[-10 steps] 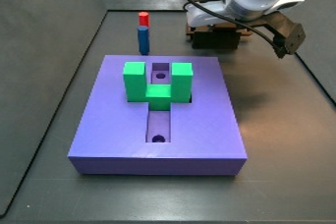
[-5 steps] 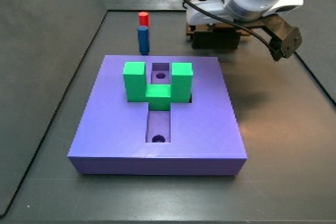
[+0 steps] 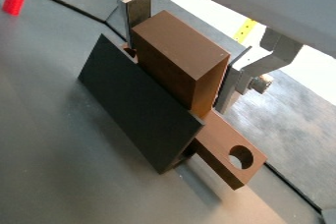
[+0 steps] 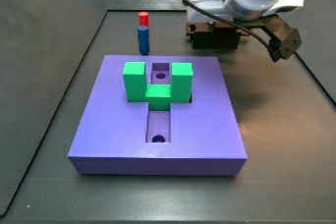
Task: Pick up the brown object. Move up. Place the brown object on the fixture. Regrasp the brown object. Move to above the board. Insert the brown object.
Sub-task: Regrasp the brown object.
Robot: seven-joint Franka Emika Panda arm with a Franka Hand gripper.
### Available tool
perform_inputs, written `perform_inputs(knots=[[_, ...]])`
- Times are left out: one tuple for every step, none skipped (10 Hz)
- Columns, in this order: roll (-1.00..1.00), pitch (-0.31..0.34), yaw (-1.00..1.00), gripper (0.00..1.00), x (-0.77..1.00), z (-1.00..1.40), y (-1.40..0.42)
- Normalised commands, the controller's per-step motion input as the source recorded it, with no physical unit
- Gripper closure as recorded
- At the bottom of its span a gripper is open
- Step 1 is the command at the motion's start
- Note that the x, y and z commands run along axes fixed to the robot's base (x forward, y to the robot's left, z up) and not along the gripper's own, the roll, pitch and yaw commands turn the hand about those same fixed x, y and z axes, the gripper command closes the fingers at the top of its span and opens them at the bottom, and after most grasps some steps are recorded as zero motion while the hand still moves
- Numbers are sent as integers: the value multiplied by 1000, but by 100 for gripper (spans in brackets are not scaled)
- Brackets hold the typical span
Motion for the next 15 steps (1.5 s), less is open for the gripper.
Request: perform_inputs(knots=[[0, 0, 0, 0, 0, 0, 0], [0, 0, 0, 100, 0, 0, 0], [0, 0, 0, 100, 0, 0, 0], [0, 0, 0, 100, 0, 0, 0], [0, 0, 0, 100, 0, 0, 0], [0, 0, 0, 100, 0, 0, 0], [0, 0, 0, 100, 0, 0, 0], [0, 0, 0, 100, 0, 0, 0], [0, 0, 0, 100, 0, 0, 0], [0, 0, 0, 100, 0, 0, 0], [0, 0, 0, 100, 0, 0, 0], [0, 0, 0, 100, 0, 0, 0], [0, 0, 0, 100, 0, 0, 0], [0, 0, 0, 100, 0, 0, 0], [0, 0, 0, 100, 0, 0, 0]])
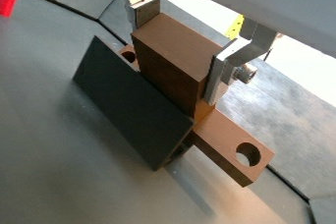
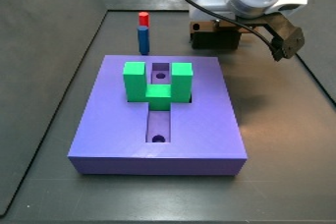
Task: Pick up the brown object. Move up. Place the brown object on the fixture. Regrasp the brown object. Move to above the board. Insert the brown object.
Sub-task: Regrasp the brown object, then move to above the board.
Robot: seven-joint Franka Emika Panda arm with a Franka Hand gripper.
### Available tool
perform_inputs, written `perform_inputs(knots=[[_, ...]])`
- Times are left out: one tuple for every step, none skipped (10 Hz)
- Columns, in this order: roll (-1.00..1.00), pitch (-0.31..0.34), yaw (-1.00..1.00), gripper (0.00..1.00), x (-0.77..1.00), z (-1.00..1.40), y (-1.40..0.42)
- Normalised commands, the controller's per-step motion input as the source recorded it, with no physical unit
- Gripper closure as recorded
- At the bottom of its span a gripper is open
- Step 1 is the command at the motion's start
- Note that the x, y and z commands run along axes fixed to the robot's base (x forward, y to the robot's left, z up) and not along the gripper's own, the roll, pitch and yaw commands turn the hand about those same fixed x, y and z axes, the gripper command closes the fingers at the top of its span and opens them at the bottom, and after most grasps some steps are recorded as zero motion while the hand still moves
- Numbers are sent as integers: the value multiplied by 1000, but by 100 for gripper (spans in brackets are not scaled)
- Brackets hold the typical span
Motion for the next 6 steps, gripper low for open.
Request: perform_inputs(knots=[[0, 0, 0, 100, 0, 0, 0], [0, 0, 0, 100, 0, 0, 0], [0, 0, 0, 100, 0, 1400, 0], [-45, -24, -23, 100, 0, 1400, -25], [-122, -28, -34, 100, -28, 1400, -22], [-105, -24, -28, 100, -32, 1400, -6]])
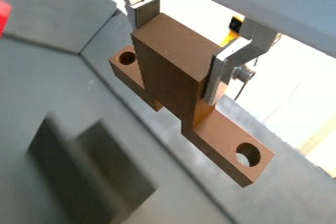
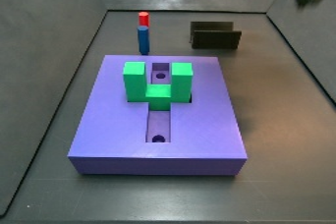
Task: Pick up the brown object. Move up. Place the brown object on the fixture. Regrasp the brown object. Move to above the board. Insert the brown object.
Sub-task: Move to above the board.
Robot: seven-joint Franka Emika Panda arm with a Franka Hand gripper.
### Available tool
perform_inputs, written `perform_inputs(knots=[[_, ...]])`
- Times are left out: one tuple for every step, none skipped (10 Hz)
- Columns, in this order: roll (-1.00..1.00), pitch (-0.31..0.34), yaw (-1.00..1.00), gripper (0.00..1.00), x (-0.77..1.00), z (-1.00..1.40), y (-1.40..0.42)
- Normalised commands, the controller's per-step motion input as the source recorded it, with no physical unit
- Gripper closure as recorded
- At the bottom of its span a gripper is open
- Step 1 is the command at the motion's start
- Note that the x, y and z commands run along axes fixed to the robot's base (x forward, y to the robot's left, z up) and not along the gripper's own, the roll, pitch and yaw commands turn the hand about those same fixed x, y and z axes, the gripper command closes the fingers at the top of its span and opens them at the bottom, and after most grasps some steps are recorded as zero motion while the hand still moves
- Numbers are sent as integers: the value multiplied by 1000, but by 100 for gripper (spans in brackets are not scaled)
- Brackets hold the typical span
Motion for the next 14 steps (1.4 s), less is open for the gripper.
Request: perform_inputs(knots=[[-33, 25, -31, 100, -19, 1400, -25], [-27, 42, -31, 100, -18, 1400, -31], [-28, 60, -21, 100, -8, 954, -14], [-12, 75, -10, 100, 15, 554, -12], [2, 96, 6, 100, 34, 255, -25], [-1000, 179, -91, 100, -1132, 295, -1400], [-1000, 178, -85, 100, -1146, 273, -1400], [-1000, 148, -67, 100, -1243, 297, -1400], [-1000, 152, -59, 100, -1269, 270, -1400], [-1000, 155, -41, 100, -1242, 287, -1400], [-1000, 155, -32, 100, -1254, 288, -1400], [-1000, 149, -18, 100, -556, 108, -587], [-1000, 145, -9, 100, -194, 24, -162], [-1000, 132, -5, 100, -74, 10, -37]])
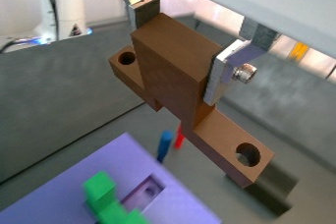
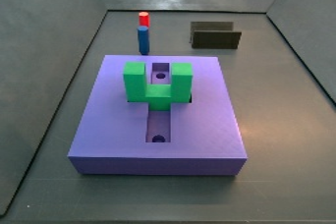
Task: Pick up the brown object. Move up. Place the brown object on the fixture. Regrasp the brown object. Move to above the board. Insert the brown object.
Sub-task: Move to above the board, then insert the brown object.
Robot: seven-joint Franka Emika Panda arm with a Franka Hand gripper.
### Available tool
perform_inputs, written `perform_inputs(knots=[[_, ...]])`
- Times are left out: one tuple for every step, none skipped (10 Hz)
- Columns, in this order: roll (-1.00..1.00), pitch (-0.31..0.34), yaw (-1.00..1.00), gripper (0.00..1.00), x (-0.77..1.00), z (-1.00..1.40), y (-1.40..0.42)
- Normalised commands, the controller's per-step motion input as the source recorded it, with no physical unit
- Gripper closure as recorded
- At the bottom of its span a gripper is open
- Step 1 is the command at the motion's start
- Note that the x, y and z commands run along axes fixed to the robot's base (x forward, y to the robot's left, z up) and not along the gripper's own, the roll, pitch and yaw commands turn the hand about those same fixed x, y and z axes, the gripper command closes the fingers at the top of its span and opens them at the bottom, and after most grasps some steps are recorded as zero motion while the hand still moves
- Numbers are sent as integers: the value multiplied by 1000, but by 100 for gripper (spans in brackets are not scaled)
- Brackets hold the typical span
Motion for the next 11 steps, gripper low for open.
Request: perform_inputs(knots=[[-1000, 109, 10, 100, -52, 10, -25], [-693, 43, 3, 100, -77, 9, 3], [-415, -5, 1, 100, -72, -5, 19], [-269, -20, -1, 100, -57, 5, 10], [0, 0, -51, 100, 86, -14, 0], [-51, 0, -377, 100, 234, -129, 0], [-294, -50, -694, 100, 166, -109, 77], [-416, -160, -677, 100, 80, -91, 0], [-429, -230, -694, 100, 0, 0, 0], [-431, -234, -700, 100, 0, 0, -9], [-456, -236, -683, 100, 0, 0, -26]])
